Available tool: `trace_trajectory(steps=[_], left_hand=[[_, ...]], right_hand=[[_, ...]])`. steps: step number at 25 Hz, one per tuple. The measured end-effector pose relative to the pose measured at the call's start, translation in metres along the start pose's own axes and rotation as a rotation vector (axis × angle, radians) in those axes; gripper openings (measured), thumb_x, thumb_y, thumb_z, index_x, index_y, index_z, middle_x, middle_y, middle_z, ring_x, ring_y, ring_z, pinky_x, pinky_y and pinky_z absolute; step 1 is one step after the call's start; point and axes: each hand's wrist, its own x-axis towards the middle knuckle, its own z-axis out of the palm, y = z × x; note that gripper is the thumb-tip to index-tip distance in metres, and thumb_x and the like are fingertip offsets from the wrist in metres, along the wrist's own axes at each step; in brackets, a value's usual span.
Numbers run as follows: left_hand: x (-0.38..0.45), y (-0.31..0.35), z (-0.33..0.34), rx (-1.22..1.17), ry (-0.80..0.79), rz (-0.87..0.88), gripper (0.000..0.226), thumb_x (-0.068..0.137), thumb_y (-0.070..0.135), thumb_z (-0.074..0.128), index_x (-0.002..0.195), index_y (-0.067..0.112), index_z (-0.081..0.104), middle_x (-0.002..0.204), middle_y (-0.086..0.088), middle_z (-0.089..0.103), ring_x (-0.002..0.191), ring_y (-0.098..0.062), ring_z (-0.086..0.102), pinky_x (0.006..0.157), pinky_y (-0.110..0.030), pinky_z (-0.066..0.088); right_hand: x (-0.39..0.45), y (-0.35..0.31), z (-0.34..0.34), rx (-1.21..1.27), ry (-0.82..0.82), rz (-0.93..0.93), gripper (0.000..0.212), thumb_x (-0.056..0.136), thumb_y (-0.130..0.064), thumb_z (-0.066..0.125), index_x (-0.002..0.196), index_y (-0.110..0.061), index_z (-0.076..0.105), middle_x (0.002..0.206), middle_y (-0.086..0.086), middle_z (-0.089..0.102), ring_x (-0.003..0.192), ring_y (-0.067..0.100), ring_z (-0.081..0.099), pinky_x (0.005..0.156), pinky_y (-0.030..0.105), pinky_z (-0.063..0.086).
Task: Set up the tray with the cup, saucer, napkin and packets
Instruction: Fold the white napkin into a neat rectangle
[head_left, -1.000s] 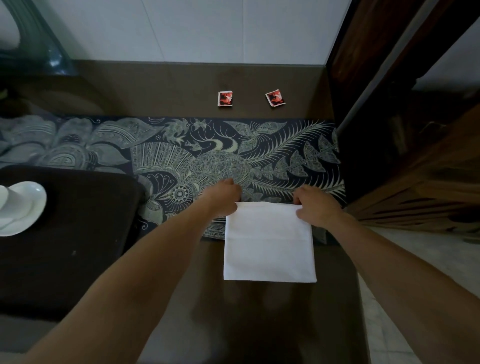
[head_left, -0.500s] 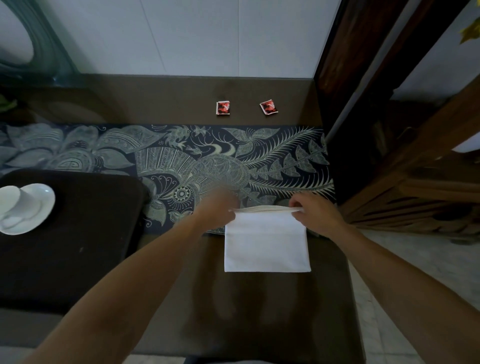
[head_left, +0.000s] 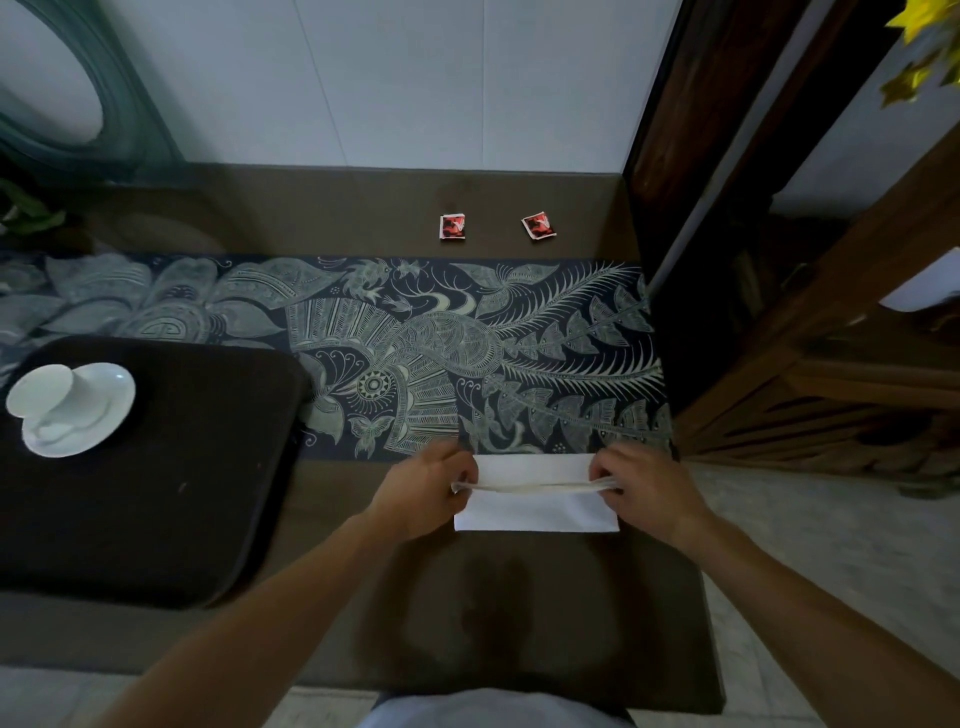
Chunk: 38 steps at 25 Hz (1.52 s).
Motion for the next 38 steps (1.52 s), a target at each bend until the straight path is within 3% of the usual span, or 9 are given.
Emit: trace_trajectory(steps=[9, 15, 20, 22, 24, 25, 28, 32, 38], left_hand=[[-0.026, 0.003, 0.035, -0.004, -0.085, -0.049, 0.014, 0.081, 0.028, 0.062, 0.095, 0.028, 0.060, 0.105, 0.007, 0.058, 0.098, -0.014, 0.054, 0.065, -0.025, 0.040], [-0.029, -0.001, 0.042, 0.007, -0.097, -0.078, 0.015, 0.084, 0.031, 0.064, 0.099, 0.028, 0.062, 0.107, 0.007, 0.057, 0.100, -0.016, 0.056, 0.067, -0.029, 0.045], [-0.022, 0.001, 0.035, 0.086, -0.119, -0.047, 0.023, 0.083, 0.047, 0.062, 0.097, 0.029, 0.064, 0.104, 0.006, 0.058, 0.101, -0.016, 0.054, 0.070, -0.030, 0.043], [-0.015, 0.009, 0.034, 0.155, 0.001, 0.030, 0.029, 0.087, 0.052, 0.053, 0.092, 0.027, 0.067, 0.097, 0.005, 0.060, 0.092, -0.018, 0.056, 0.072, -0.032, 0.046], [-0.002, 0.026, 0.040, 0.157, 0.149, 0.057, 0.030, 0.094, 0.043, 0.046, 0.100, 0.022, 0.067, 0.101, 0.001, 0.062, 0.093, -0.021, 0.059, 0.077, -0.035, 0.048], [0.005, 0.035, 0.046, 0.136, 0.173, 0.046, 0.032, 0.097, 0.039, 0.043, 0.111, 0.019, 0.064, 0.112, -0.002, 0.062, 0.104, -0.024, 0.059, 0.085, -0.038, 0.048], [0.019, 0.055, 0.072, 0.088, 0.089, -0.030, 0.048, 0.100, 0.032, 0.032, 0.143, 0.011, 0.042, 0.150, -0.008, 0.041, 0.143, -0.026, 0.030, 0.115, -0.045, 0.028], [0.018, 0.049, 0.091, 0.178, -0.002, -0.071, 0.055, 0.103, 0.035, 0.018, 0.152, 0.009, 0.021, 0.160, -0.008, 0.017, 0.149, -0.021, 0.006, 0.119, -0.046, 0.017], [0.017, 0.035, 0.096, 0.252, -0.052, -0.036, 0.060, 0.104, 0.042, 0.017, 0.154, 0.011, 0.007, 0.163, -0.008, 0.003, 0.149, -0.019, -0.002, 0.120, -0.042, 0.010]], right_hand=[[-0.025, -0.003, 0.041, -0.124, -0.064, -0.023, 0.013, 0.087, -0.030, 0.065, 0.100, -0.029, 0.063, 0.103, -0.008, 0.061, 0.097, 0.015, 0.055, 0.080, 0.028, 0.039], [-0.046, 0.000, 0.052, -0.122, 0.039, -0.015, 0.027, 0.070, -0.028, 0.085, 0.094, -0.025, 0.074, 0.097, -0.006, 0.069, 0.093, 0.018, 0.066, 0.072, 0.031, 0.053], [-0.045, -0.009, 0.054, -0.131, 0.130, 0.037, 0.022, 0.088, -0.042, 0.061, 0.095, -0.025, 0.074, 0.099, -0.006, 0.069, 0.097, 0.019, 0.064, 0.079, 0.036, 0.051], [-0.031, -0.021, 0.051, -0.103, 0.236, 0.030, 0.031, 0.094, -0.037, 0.046, 0.102, -0.022, 0.072, 0.105, -0.003, 0.069, 0.103, 0.021, 0.062, 0.085, 0.038, 0.048], [-0.008, -0.038, 0.053, -0.072, 0.278, 0.042, 0.035, 0.096, -0.032, 0.044, 0.119, -0.017, 0.065, 0.121, 0.003, 0.066, 0.119, 0.025, 0.057, 0.098, 0.040, 0.045], [0.003, -0.048, 0.057, -0.069, 0.249, 0.060, 0.040, 0.097, -0.033, 0.044, 0.129, -0.014, 0.058, 0.132, 0.006, 0.061, 0.128, 0.026, 0.051, 0.105, 0.043, 0.040], [0.021, -0.065, 0.075, -0.114, 0.084, 0.094, 0.058, 0.099, -0.040, 0.028, 0.147, -0.008, 0.035, 0.153, 0.012, 0.038, 0.145, 0.031, 0.026, 0.116, 0.054, 0.026], [0.019, -0.056, 0.100, -0.143, 0.008, 0.127, 0.063, 0.100, -0.044, 0.020, 0.154, -0.012, 0.016, 0.161, 0.010, 0.016, 0.150, 0.029, 0.008, 0.118, 0.055, 0.015], [0.019, -0.039, 0.103, -0.139, -0.008, 0.082, 0.067, 0.100, -0.053, 0.016, 0.155, -0.014, 0.009, 0.163, 0.006, 0.008, 0.150, 0.022, 0.002, 0.119, 0.049, 0.012]])
